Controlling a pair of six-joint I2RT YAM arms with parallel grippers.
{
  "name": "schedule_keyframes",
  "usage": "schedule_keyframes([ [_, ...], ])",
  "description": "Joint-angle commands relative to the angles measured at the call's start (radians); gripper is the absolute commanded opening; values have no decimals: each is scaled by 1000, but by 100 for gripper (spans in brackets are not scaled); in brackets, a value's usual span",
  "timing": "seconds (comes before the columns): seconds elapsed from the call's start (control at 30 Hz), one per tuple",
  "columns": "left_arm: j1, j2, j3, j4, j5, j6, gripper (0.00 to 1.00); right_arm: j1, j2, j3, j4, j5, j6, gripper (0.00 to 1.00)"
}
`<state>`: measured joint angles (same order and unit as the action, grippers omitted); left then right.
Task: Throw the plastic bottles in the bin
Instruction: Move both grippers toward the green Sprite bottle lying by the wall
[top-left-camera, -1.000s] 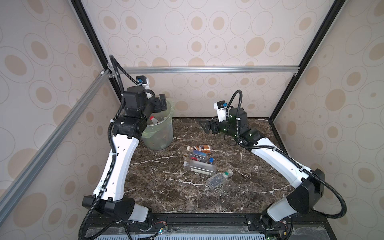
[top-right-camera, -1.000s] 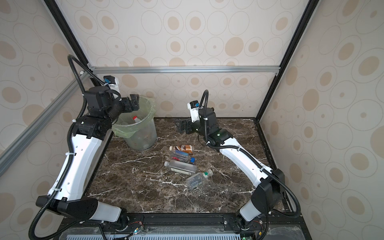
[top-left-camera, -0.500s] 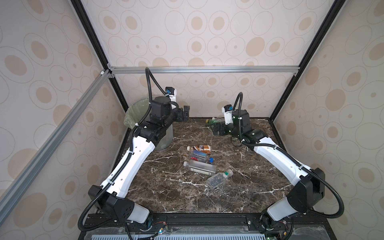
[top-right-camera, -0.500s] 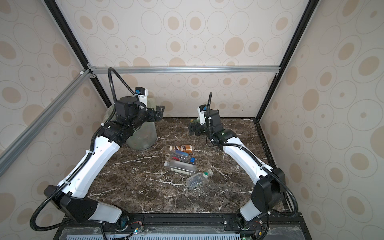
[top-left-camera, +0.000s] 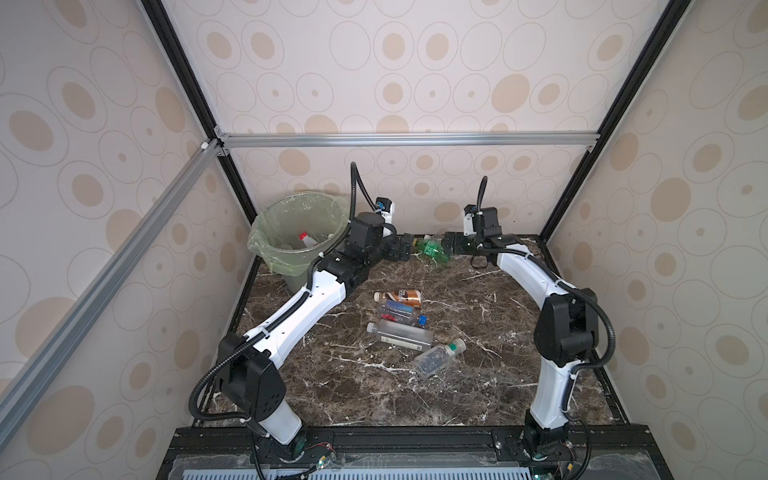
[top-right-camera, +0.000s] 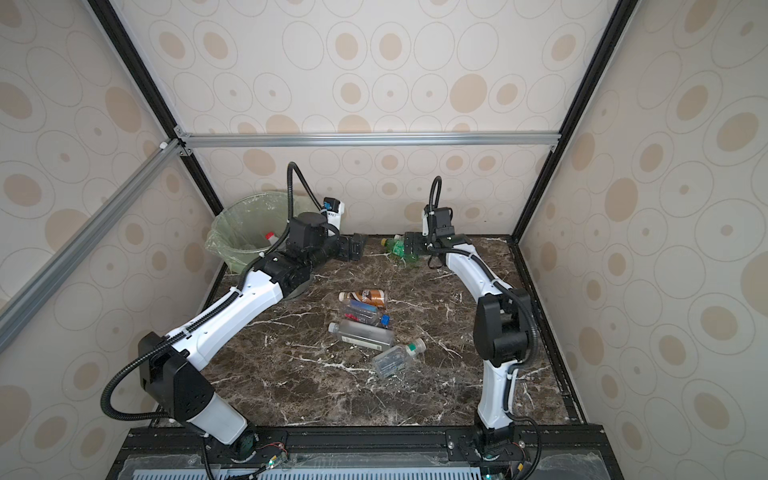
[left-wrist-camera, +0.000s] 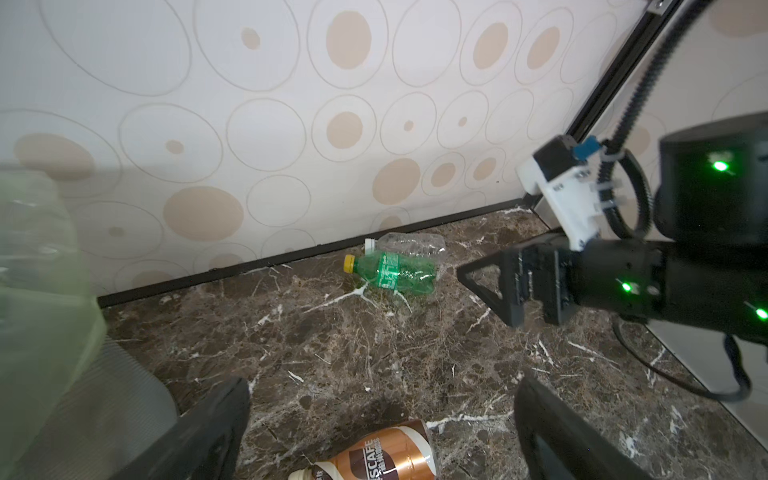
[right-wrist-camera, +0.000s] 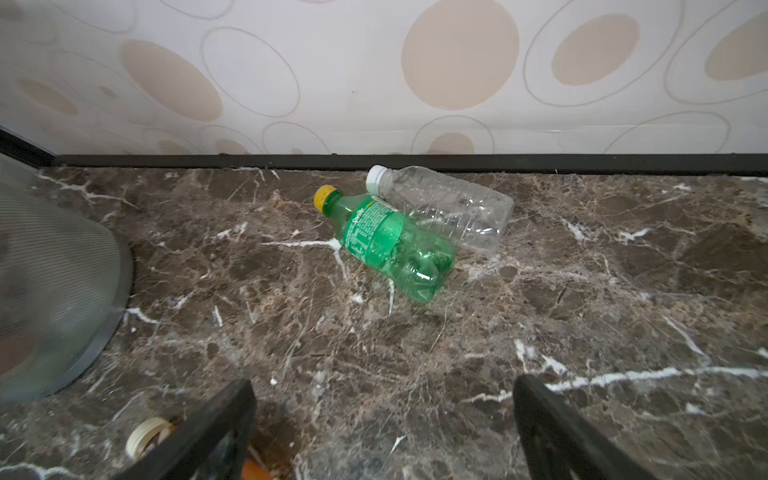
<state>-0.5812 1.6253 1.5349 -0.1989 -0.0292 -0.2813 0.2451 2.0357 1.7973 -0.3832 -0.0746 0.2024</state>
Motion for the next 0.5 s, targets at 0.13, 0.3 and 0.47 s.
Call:
schedule_keyframes([
  [0.13,-12,61,4,64,7,-20,99,-4,206,233,-95,-44,-65,100],
  [0.3,-12,116,46,56,3,1,99,-9,324,375,-127,-28,-105,100],
  [0.47,-11,139,47,65,-11,6,99,-16,418,484,-151,-36,-117,100],
])
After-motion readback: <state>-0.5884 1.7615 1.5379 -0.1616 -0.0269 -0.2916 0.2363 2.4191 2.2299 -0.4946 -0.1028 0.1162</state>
